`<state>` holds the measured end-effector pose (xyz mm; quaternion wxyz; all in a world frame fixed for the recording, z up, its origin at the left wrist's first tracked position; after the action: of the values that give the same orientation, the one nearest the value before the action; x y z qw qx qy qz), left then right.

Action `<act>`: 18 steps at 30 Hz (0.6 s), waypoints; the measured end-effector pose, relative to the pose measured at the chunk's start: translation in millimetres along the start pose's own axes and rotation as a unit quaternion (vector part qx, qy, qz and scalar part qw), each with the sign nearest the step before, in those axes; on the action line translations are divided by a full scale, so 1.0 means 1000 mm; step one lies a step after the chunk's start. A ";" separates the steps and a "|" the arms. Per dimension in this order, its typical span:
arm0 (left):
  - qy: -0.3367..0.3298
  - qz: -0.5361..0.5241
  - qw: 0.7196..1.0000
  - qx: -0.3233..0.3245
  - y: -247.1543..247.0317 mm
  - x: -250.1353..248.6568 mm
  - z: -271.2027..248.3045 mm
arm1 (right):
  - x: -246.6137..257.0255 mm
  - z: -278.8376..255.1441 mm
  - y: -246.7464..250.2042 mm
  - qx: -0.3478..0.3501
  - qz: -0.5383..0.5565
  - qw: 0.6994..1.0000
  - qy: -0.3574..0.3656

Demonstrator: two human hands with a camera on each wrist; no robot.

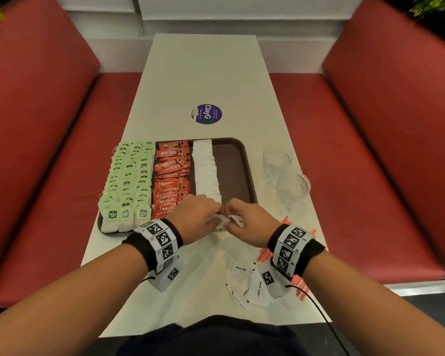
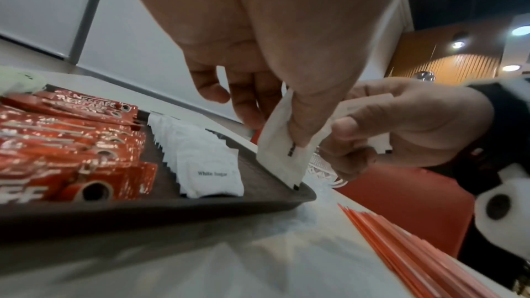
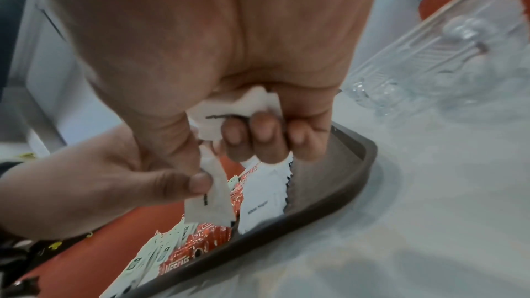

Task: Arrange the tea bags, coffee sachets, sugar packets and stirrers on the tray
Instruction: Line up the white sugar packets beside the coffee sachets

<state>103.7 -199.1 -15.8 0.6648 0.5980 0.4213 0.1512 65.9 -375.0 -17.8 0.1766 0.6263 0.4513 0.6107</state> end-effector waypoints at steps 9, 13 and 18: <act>0.130 -0.192 0.968 -0.090 0.011 0.027 0.001 | 0.002 0.027 0.006 -0.060 -0.007 0.998 0.010; 0.197 -0.172 0.961 -0.093 0.010 0.042 0.008 | -0.003 0.033 0.009 -0.040 0.011 0.998 -0.041; 0.197 -0.052 0.978 0.036 -0.001 0.047 0.021 | -0.007 0.034 0.014 -0.023 0.056 0.995 -0.077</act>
<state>147.1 -180.0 -35.9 0.5536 0.5579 0.5793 0.2160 103.5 -376.7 -18.4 0.1909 0.6912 0.3866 0.5798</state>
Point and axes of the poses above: each hand's wrist, its own z-axis towards the middle knuckle, its own y-axis out of the back of the hand, x = y × z, the point moved 2 cm from there along z, towards the middle knuckle, and after that the axes turned 4 degrees about -z, right-handed, at the moved point
